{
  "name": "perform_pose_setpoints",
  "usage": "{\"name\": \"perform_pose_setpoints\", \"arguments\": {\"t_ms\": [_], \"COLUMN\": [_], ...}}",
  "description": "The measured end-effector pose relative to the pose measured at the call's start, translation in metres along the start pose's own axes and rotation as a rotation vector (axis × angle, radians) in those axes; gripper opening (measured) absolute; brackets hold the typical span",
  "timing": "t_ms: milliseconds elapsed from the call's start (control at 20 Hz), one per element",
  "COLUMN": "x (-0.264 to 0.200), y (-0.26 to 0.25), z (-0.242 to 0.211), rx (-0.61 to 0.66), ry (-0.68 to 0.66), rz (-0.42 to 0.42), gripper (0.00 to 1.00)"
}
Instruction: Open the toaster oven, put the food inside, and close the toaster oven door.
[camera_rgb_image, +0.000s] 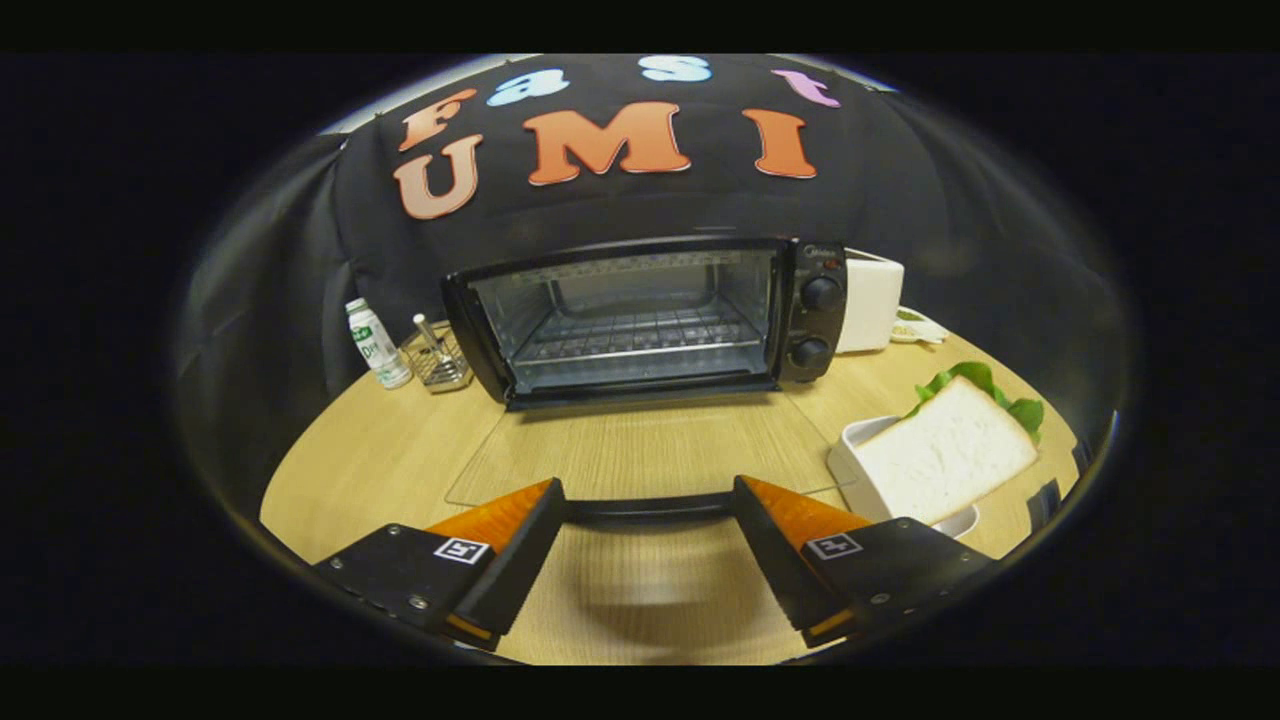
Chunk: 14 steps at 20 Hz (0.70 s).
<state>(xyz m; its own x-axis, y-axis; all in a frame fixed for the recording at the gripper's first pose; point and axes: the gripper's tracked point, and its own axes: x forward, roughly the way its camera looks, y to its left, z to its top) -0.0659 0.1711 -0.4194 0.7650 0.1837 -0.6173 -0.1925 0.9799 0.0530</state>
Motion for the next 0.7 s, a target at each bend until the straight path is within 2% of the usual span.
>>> {"name": "perform_pose_setpoints", "arguments": {"t_ms": [300,450,700], "x": [-0.023,-0.035,-0.049], "y": [-0.061,-0.1,-0.173], "z": [0.048,0.059,0.073], "rx": [-0.019,-0.03,-0.088], "ry": [-0.034,-0.007,0.021], "rz": [-0.015,-0.007,-0.055], "gripper": [0.99,0.99,0.99]}}
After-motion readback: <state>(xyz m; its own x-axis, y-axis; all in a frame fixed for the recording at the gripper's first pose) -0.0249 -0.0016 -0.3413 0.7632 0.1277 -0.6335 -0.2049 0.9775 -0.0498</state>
